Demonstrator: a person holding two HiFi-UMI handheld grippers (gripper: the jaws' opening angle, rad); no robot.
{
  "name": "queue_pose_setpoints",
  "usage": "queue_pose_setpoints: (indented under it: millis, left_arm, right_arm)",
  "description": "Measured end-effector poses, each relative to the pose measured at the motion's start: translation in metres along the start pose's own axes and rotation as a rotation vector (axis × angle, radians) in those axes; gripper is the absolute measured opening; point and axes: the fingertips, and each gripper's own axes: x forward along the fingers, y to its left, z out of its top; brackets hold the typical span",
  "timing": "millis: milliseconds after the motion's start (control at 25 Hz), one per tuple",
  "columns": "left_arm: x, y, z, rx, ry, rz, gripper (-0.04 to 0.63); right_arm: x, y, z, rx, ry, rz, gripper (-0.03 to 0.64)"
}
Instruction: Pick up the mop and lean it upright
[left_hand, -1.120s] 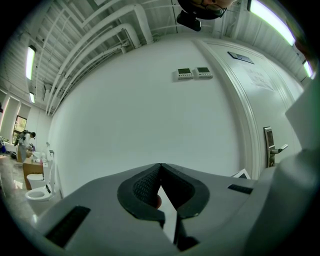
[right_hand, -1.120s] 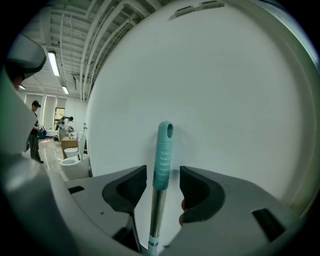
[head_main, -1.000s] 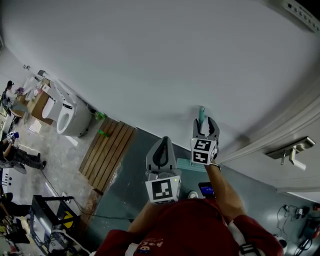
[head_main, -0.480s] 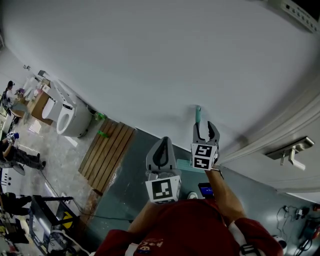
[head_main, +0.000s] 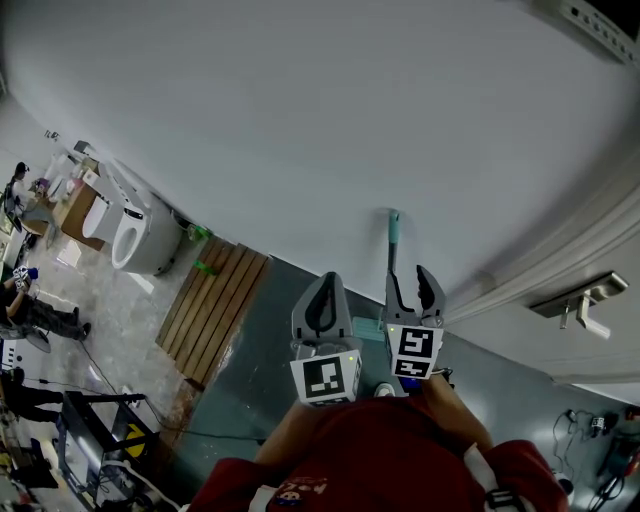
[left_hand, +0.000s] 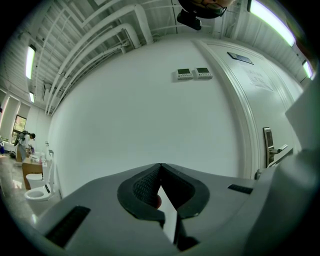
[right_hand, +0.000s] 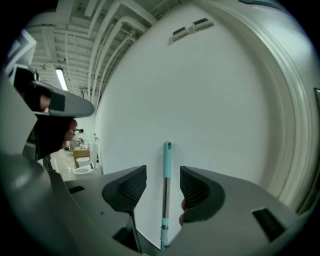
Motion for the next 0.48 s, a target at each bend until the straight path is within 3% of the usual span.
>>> queue_pose_setpoints:
  millis: [480]
  left_arm:
    - [0.002,-0.003,-0.003,-0.011,0.007,-0.004,0.014]
  right_arm:
    - [-0.049,-0.001,-0.002,0.031,0.009,0.026,0.204]
